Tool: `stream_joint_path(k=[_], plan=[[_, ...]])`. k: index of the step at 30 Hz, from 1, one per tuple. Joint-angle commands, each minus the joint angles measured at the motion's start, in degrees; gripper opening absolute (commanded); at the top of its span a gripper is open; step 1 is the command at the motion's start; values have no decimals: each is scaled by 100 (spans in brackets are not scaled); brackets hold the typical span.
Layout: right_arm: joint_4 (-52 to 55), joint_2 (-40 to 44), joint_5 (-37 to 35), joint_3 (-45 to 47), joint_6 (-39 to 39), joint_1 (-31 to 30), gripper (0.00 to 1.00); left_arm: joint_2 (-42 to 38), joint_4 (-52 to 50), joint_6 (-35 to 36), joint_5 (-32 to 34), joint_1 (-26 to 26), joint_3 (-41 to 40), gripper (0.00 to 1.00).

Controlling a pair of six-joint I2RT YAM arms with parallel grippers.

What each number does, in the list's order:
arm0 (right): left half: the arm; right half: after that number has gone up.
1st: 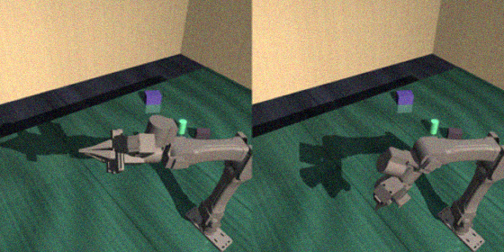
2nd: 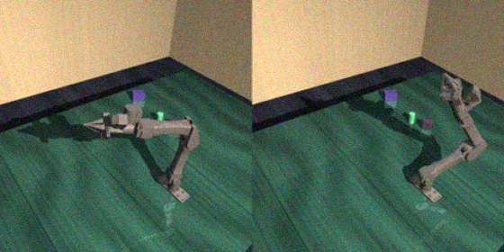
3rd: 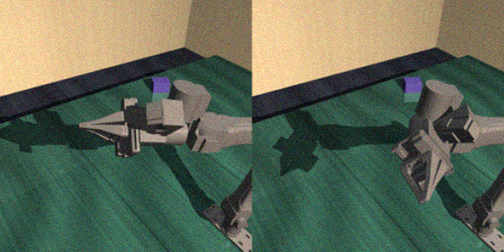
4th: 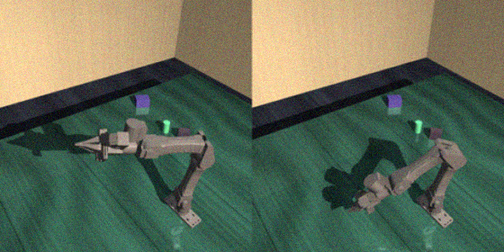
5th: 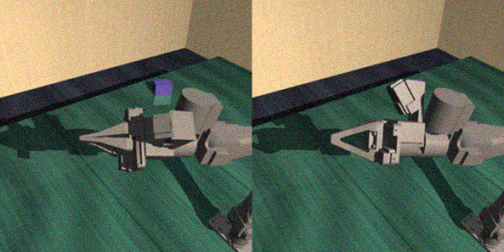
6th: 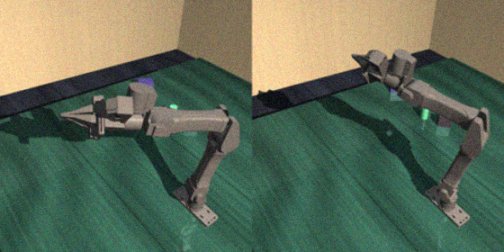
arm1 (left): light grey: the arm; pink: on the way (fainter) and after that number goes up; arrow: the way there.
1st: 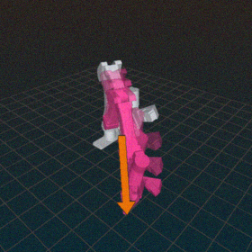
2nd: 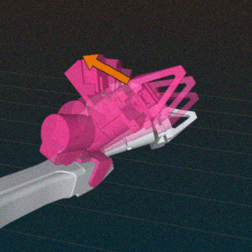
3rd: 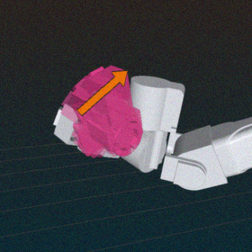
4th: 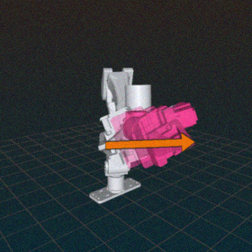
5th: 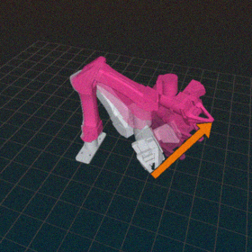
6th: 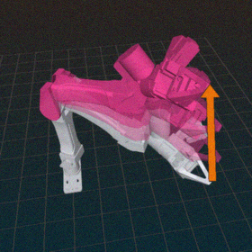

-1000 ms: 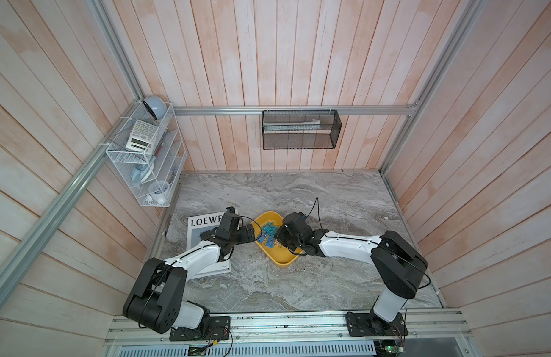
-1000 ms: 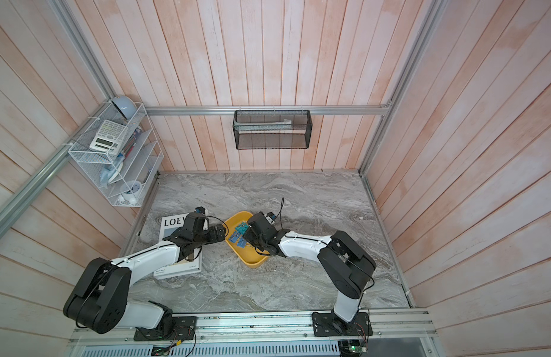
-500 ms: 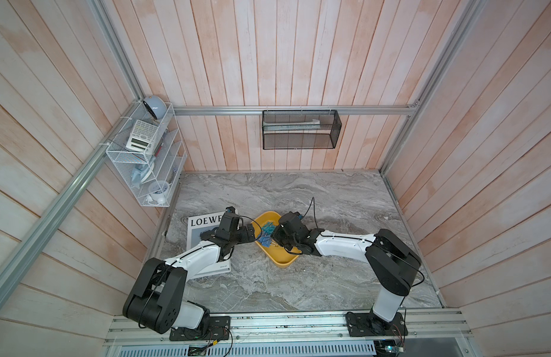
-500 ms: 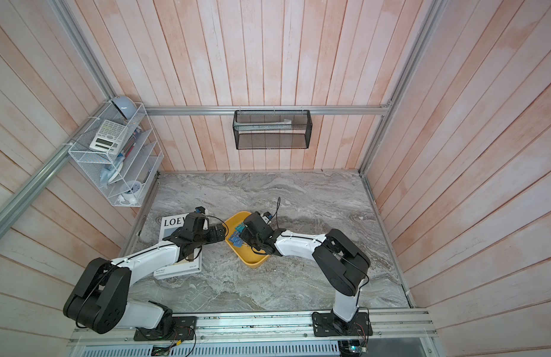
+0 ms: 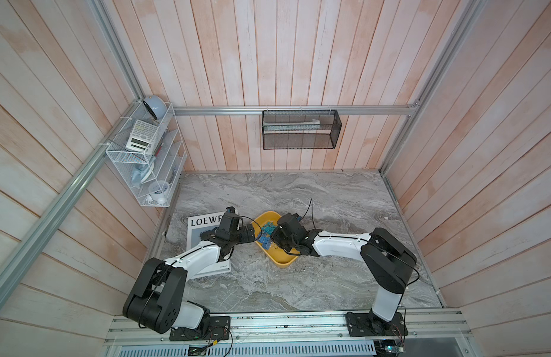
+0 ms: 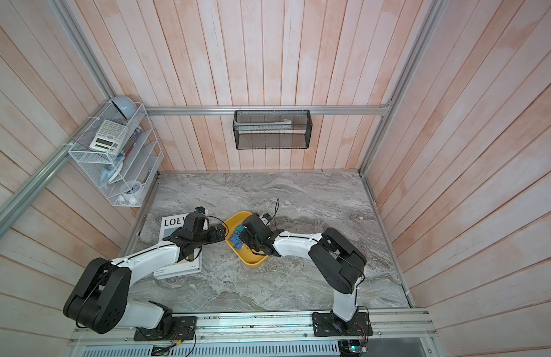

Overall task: Put the binder clips in the storage box
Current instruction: Place the binder clip in the storage box, then pick up the binder clip at the center of the board.

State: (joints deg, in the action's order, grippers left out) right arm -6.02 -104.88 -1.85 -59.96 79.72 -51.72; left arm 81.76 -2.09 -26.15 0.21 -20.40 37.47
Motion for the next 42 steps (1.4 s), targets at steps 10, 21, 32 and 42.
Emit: stream_joint_path(k=[10,21,32,42], plan=[[322,1334,189,707,-587,-20,25,22,51,41,-68,25,-21,100],[1526,4201,-642,2208,-657,752,26,24,68,6,-101,28,-30,100],[669,4102,326,2980,-88,1916,26,16,55,16,-94,28,-38,100],[-219,3480,473,3220,658,2044,26,3,46,32,-73,24,-56,100]])
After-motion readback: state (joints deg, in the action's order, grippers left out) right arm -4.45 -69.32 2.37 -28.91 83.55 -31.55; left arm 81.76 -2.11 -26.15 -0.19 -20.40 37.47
